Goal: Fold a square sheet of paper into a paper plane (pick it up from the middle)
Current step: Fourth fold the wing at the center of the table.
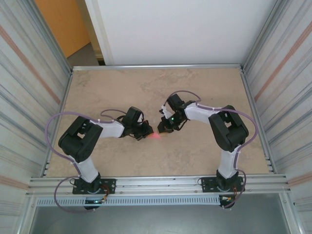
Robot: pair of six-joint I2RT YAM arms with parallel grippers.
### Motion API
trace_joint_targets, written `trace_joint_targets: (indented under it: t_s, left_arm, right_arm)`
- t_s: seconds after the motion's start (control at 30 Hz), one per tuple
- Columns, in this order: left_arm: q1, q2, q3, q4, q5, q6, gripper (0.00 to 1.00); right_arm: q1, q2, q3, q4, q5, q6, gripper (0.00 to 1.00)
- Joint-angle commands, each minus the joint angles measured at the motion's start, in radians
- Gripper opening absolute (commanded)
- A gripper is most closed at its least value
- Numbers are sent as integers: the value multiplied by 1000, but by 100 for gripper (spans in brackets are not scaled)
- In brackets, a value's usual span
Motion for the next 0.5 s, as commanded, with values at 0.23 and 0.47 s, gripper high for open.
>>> trace_joint_targets:
  t_s: [0.23, 0.47]
  left_arm:
    - [1, 20, 7, -72, -21, -1, 7]
    - [1, -15, 22, -29, -1, 5, 7]
  right_arm:
    - [22, 121, 52, 0, 37, -27, 8]
    - [34, 150, 12, -24, 111, -36, 7]
